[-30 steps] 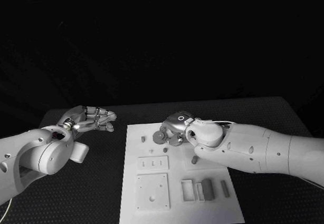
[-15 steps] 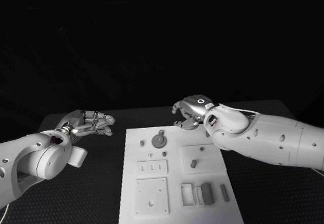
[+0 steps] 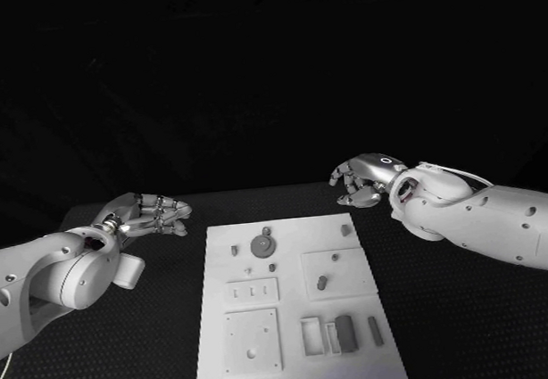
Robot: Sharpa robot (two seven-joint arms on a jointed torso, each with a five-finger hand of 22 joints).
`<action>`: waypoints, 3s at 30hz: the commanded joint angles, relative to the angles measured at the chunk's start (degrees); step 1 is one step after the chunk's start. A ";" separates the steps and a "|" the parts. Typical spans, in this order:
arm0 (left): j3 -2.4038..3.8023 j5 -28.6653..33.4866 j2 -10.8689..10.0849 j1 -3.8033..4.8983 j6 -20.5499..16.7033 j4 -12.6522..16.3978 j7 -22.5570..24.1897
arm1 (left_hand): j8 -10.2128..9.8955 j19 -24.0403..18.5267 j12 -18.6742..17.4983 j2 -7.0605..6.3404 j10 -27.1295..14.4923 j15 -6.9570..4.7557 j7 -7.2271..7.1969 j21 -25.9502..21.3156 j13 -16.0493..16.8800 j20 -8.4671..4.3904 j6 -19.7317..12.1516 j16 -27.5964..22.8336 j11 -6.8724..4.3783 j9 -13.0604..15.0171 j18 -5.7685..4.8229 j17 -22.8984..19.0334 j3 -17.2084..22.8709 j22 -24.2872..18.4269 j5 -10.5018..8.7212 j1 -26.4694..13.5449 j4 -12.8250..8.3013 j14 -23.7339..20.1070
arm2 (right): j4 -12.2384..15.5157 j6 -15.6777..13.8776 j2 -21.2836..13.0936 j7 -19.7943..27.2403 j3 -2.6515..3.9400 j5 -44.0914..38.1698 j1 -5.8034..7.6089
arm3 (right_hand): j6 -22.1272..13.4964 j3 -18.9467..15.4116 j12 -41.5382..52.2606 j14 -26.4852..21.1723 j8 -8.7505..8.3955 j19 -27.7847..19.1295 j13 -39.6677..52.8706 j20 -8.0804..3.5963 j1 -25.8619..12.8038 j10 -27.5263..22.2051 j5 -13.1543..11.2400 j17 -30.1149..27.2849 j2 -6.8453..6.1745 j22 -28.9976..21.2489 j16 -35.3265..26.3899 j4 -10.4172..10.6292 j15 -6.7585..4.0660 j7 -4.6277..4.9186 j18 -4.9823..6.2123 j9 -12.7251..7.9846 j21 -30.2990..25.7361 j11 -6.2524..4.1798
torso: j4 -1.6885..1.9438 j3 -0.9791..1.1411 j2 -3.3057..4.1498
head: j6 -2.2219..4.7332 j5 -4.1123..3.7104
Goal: Assemble the parts on the task board
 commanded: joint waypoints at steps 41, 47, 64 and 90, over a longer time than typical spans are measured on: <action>0.02 -0.21 0.28 -0.85 2.07 -0.91 0.64 | 0.10 0.46 -0.25 0.38 0.53 0.06 -0.65 -0.56 0.10 -0.16 0.47 -1.03 0.11 0.08 0.76 0.69 -0.38 0.33 -0.21 0.75 -0.08 0.60 | -11.77 1.40 3.20 13.94 -1.13 8.68 -7.38 | -1.30 -1.00 -15.07 -0.83 0.26 -0.13 -15.52 0.75 -0.38 3.22 0.01 -1.23 -0.97 0.49 0.10 1.11 1.11 1.79 3.58 -0.14 -0.95 1.33 | -0.39 0.45 0.06 | -0.55 -0.26; 0.02 -0.21 0.29 -0.85 2.12 -0.74 0.60 | 0.06 0.47 -0.30 0.36 0.49 0.06 -0.55 -0.57 0.10 -0.16 0.41 -1.07 0.13 0.06 0.76 0.73 -0.43 0.35 -0.21 0.73 -0.08 0.62 | -12.27 1.16 3.48 13.83 -1.12 9.07 -7.39 | -1.31 -1.06 -15.08 -0.77 0.24 -0.05 -15.62 0.71 -0.50 3.31 0.01 -1.25 -0.89 0.50 0.16 1.33 1.22 1.90 3.58 -0.17 -0.94 1.44 | -0.48 0.45 0.08 | -0.59 -0.25; 0.03 -0.23 0.44 -0.85 2.25 -0.81 0.43 | 0.01 0.48 -0.37 0.36 0.46 0.06 -0.41 -0.59 0.09 -0.16 0.34 -1.12 0.15 0.04 0.76 0.78 -0.47 0.37 -0.21 0.74 -0.08 0.64 | -13.47 2.82 4.62 16.43 -1.12 8.49 -7.38 | -1.01 -0.18 -14.33 -1.07 0.84 -0.59 -15.67 0.64 4.99 4.22 0.00 -1.54 3.47 0.81 0.21 -2.38 -0.04 0.28 3.58 0.08 -1.00 0.10 | -0.42 0.48 0.05 | -0.67 -0.25; 0.03 -0.39 0.28 -0.85 2.27 -0.63 0.03 | -0.27 0.50 -0.63 0.22 0.28 0.06 -0.11 -0.68 0.06 -0.16 -0.14 -1.33 0.27 -0.07 0.75 0.97 -0.63 0.43 -0.22 0.76 -0.06 0.72 | -14.66 5.13 5.72 16.55 -1.13 6.94 -7.76 | -2.75 0.41 -9.69 -3.67 1.47 -3.00 -10.10 1.77 9.85 -0.32 0.03 -1.63 4.18 1.03 0.52 -2.48 -0.32 -1.42 3.58 0.74 -0.64 -0.22 | -0.47 0.47 0.04 | -1.09 -0.02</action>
